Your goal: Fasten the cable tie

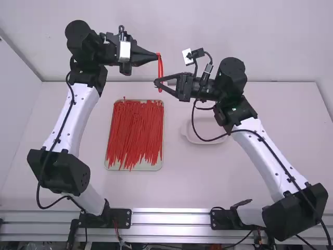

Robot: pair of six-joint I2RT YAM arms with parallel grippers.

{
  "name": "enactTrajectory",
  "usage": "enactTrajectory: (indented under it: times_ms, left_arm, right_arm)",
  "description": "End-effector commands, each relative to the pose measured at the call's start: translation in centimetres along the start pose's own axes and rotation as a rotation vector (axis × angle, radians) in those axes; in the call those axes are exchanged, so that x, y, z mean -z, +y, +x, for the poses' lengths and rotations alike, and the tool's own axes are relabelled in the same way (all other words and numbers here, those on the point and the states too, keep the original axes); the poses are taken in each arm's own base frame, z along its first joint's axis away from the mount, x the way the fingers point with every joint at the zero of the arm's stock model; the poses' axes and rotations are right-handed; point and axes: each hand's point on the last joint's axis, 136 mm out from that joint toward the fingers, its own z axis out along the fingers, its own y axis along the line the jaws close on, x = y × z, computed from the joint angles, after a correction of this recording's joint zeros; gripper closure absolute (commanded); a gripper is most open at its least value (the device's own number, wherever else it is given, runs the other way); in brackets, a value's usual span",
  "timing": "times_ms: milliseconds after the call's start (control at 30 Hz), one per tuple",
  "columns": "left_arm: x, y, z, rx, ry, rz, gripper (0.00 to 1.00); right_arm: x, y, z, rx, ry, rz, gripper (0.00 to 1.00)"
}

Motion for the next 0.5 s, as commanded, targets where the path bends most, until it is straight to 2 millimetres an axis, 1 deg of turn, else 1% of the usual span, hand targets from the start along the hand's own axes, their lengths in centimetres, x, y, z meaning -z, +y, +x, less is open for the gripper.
enactTrajectory:
  times_ms: [0, 467]
  left_arm:
    - [0.12, -0.03, -0.22, -0.016, 0.0, 0.001, 0.98]
    - [0.02, -0.15, -0.17, -0.035, -0.002, 0.006, 0.98]
  right_arm:
    - [0.03, 0.67, 0.06, 0.022, -0.001, -0.012, 1.0]
    - [0.05, 0.61, -0.16, 0.042, -0.012, -0.007, 1.0]
